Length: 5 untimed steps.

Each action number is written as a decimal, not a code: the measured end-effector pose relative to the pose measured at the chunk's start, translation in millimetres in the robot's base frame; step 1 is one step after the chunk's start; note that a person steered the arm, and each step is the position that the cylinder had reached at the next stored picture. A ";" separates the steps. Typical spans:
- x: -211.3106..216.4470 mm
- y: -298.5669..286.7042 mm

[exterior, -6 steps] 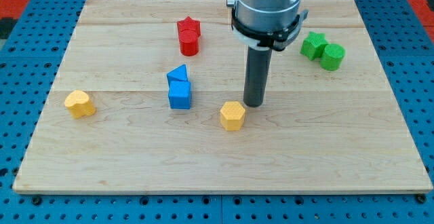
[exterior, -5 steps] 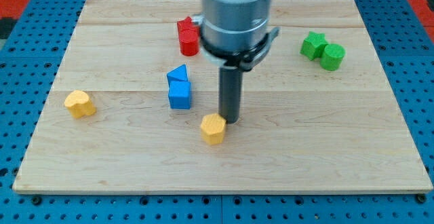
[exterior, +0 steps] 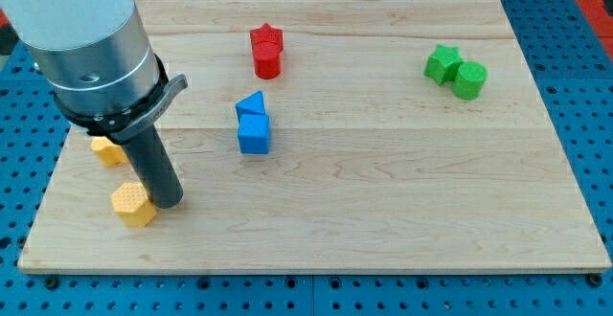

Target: Slide yellow hexagon diagonal to the yellow heart

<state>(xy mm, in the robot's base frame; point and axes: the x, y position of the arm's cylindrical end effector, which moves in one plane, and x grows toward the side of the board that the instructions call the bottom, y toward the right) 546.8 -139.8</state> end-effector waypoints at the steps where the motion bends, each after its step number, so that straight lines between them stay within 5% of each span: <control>1: 39.8 -26.5; 2: 38.2 -80.8; 5: 20.4 -9.9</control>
